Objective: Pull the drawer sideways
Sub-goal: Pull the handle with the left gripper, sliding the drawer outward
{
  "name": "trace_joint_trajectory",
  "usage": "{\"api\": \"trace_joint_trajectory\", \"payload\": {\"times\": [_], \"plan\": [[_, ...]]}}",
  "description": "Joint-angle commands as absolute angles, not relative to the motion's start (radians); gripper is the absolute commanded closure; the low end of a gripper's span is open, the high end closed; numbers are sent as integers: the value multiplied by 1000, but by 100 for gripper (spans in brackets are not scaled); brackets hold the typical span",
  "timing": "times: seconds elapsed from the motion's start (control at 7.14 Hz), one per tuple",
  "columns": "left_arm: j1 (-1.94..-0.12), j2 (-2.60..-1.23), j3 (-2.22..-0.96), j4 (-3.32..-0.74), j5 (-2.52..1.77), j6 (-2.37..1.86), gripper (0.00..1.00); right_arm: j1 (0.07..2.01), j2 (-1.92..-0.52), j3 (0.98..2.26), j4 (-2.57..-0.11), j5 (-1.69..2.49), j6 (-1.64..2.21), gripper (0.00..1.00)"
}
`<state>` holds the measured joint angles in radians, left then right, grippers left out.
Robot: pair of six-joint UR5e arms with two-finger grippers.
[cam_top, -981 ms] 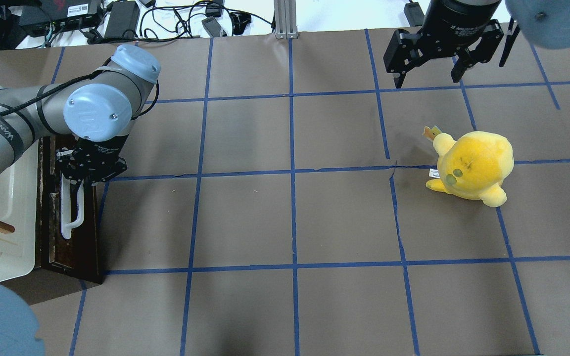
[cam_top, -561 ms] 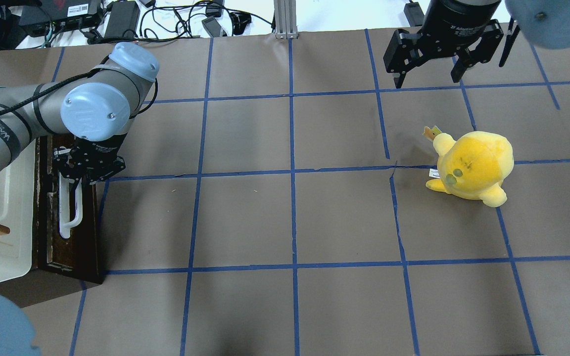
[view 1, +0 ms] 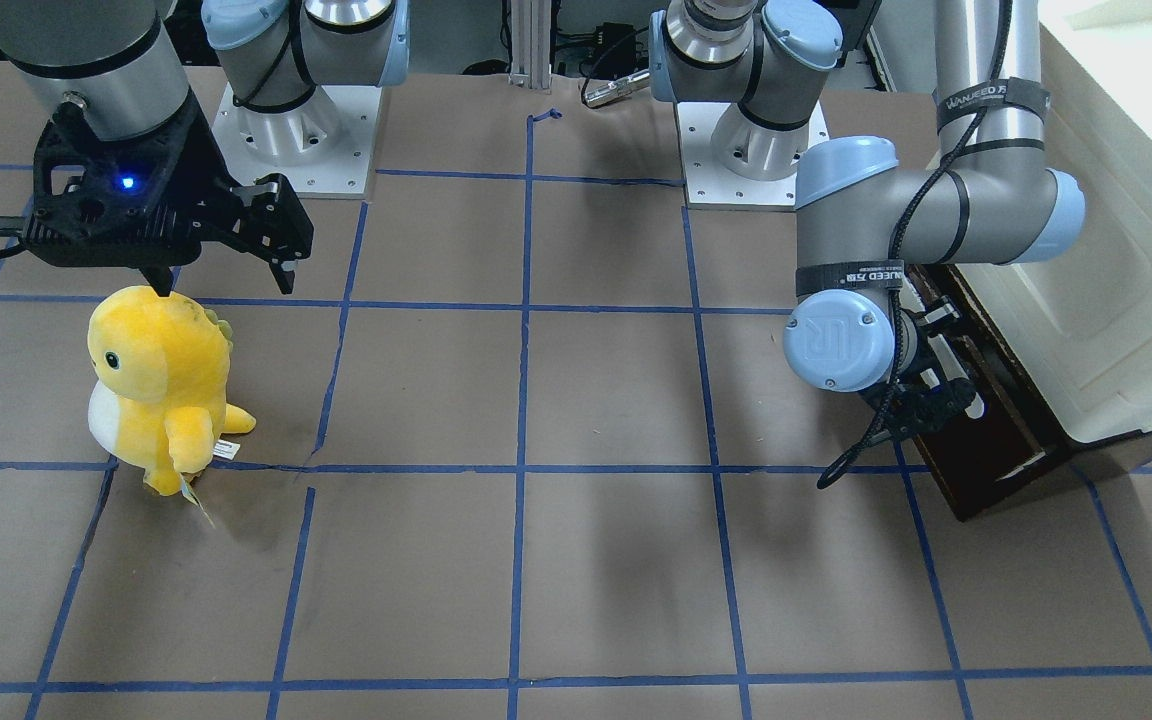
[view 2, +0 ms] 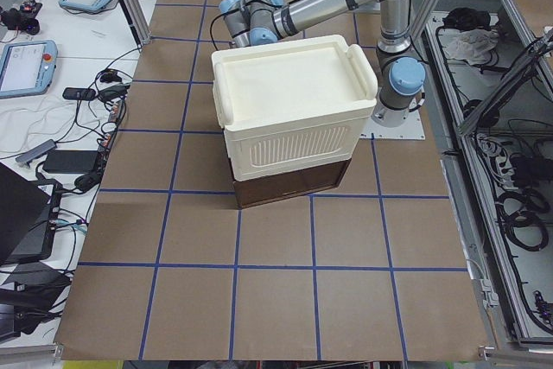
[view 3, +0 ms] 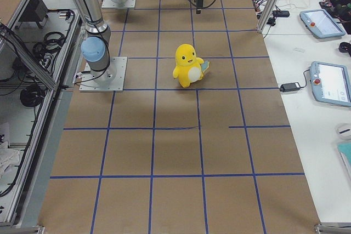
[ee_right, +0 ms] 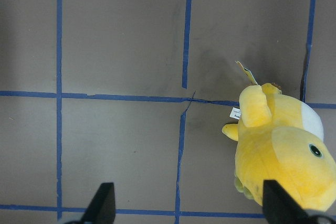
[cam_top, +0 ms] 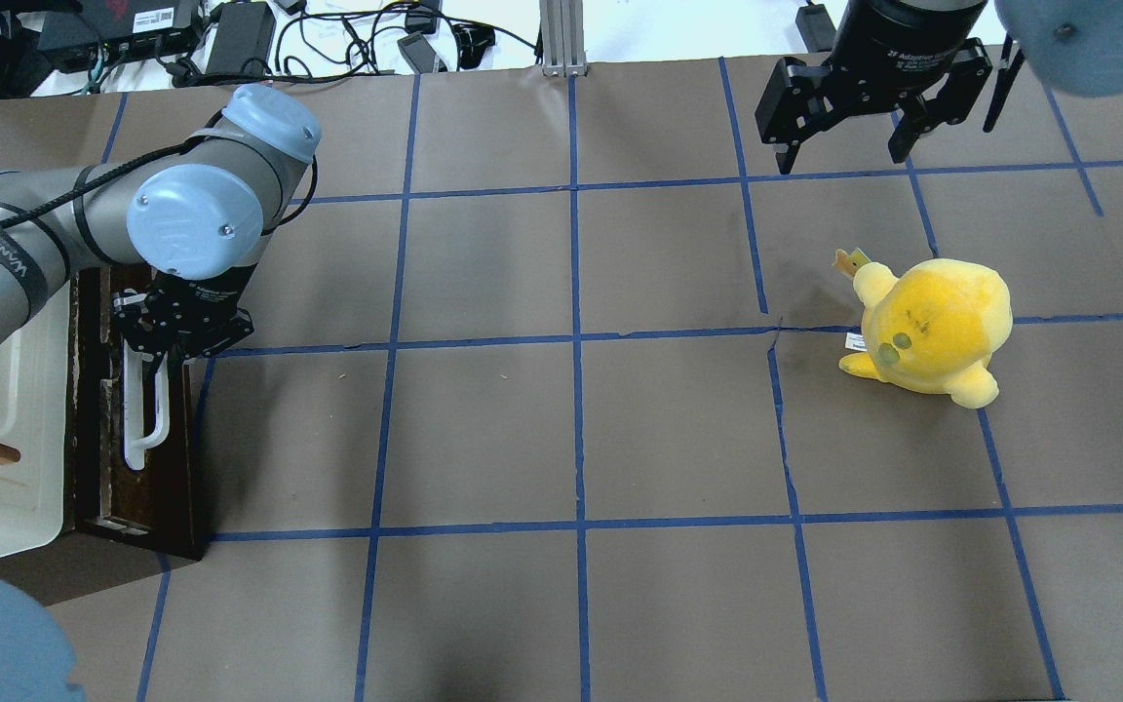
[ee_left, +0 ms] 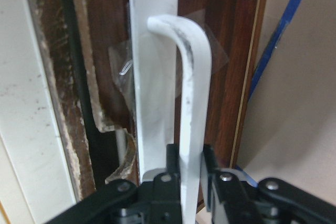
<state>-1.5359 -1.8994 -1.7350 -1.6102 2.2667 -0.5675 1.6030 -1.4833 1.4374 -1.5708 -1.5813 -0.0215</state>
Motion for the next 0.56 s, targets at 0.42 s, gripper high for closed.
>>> {"api": "trace_joint_trajectory", "payload": {"times": [0.42], "plan": [[-1562, -1905, -1703, -1638, 2237, -598, 100, 1603, -1483, 1437, -1571, -1582, -21, 0]]}}
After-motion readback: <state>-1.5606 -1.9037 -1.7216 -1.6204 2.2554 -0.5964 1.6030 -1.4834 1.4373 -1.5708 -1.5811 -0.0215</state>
